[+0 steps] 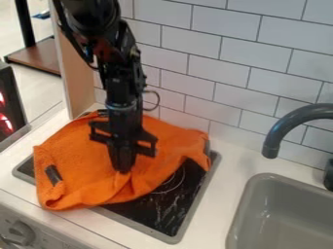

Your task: Unfold the cloth from top left to bottom right

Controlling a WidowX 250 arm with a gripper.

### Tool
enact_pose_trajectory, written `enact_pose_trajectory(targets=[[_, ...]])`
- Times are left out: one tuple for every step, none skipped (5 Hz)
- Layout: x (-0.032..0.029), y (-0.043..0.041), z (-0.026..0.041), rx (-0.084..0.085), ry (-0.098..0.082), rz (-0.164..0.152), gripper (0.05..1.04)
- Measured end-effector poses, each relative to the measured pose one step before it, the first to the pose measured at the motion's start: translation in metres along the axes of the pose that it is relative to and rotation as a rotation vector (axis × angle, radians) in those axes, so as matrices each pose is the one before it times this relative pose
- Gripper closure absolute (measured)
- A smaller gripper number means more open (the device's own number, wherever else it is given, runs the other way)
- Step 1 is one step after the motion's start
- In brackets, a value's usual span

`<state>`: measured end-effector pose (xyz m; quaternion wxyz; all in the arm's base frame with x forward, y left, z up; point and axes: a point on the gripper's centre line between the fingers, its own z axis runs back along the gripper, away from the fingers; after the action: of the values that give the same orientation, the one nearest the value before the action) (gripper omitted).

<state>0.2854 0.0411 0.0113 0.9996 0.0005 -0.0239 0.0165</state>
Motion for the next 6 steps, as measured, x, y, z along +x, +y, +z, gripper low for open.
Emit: enact_pose_trajectory(targets=[[-0.00326,-0.00417,0.01616,-0.0186,-0.0398,-0.0191,1.035],[-0.00699,-0.02156,0.00915,-0.0198,-0.0167,-0.0973,1.035],[-0.01652,-0.02035,-0.00807,-0.0129,0.0365,-0.1113,1.035],[-0.01151,-0.01269,-0.01036,-0.0046,0.0167,-0.1292,1.035],[-0.00455,-0.01295,-0.0138,0.0266,0.0331,-0.1462,1.035],[-0.00362,-0.01108,-0.01606,0.0013,0.0354,-0.1484,1.035]])
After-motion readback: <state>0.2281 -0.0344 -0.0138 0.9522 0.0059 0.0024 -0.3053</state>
